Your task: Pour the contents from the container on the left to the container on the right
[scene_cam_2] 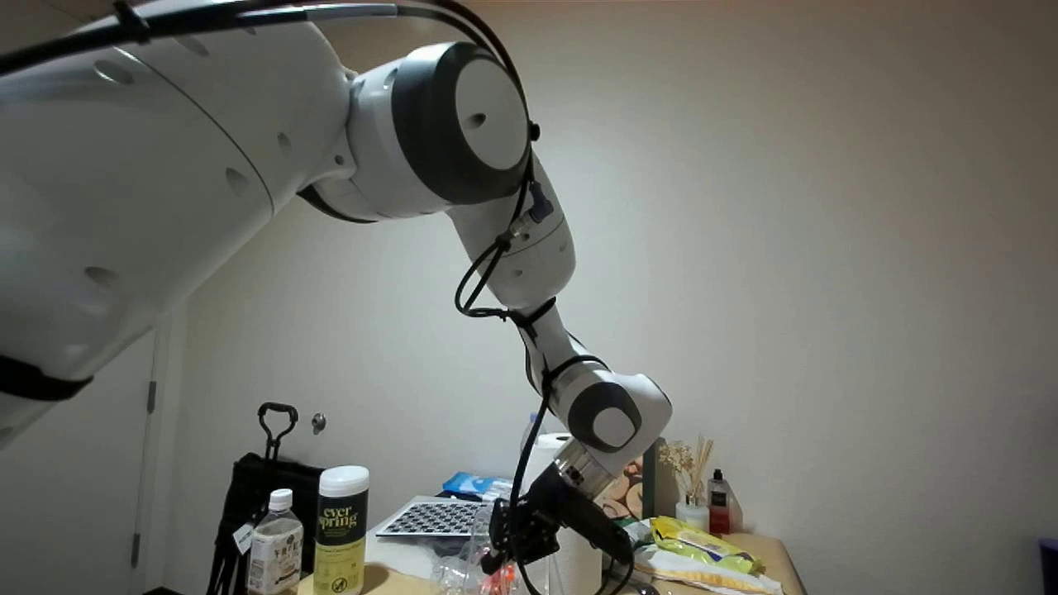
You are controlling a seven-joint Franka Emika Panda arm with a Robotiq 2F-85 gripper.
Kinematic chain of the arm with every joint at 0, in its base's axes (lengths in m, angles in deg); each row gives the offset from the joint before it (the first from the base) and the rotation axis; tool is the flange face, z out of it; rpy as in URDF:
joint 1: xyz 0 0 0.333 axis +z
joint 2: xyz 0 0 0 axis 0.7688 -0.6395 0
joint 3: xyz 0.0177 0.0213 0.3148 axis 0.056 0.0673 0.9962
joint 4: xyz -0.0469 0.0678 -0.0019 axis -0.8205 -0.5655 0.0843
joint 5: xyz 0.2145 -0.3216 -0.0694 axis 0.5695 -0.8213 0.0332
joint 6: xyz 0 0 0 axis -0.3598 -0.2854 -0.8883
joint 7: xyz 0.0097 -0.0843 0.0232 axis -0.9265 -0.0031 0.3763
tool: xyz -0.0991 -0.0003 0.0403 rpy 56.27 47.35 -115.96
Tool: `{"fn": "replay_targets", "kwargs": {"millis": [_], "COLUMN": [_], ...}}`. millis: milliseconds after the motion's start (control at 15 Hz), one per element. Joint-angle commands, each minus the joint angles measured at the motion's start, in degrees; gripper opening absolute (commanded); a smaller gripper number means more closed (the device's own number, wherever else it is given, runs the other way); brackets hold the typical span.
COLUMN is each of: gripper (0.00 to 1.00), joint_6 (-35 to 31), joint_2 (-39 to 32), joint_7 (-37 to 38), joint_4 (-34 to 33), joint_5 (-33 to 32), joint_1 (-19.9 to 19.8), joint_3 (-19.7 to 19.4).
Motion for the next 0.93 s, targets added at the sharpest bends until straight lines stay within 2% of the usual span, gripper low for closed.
{"fn": "replay_targets", "kwargs": {"millis": [0, 133, 467, 600, 667, 733, 867], "gripper": [0.05, 0.05, 0.05, 0.05, 0.06, 0.07, 0.07], "joint_6": [4.80, 7.08, 21.94, 28.26, 27.79, 26.13, 26.94], "joint_2": [-0.21, 2.18, 5.60, 6.12, 6.37, 5.43, 5.92], "joint_7": [-0.93, 3.33, 15.01, 17.17, 20.11, 16.48, 18.72], "joint_4": [-1.63, -2.21, -10.08, -13.26, -13.79, -13.01, -14.19], "joint_5": [0.83, -2.10, -9.67, -8.94, -8.65, -8.09, -8.11], "joint_1": [-1.53, 0.13, 2.58, 2.51, 3.30, 2.79, 3.20], "joint_3": [-0.88, -2.58, -3.71, -3.19, -3.74, -3.44, -3.40]}}
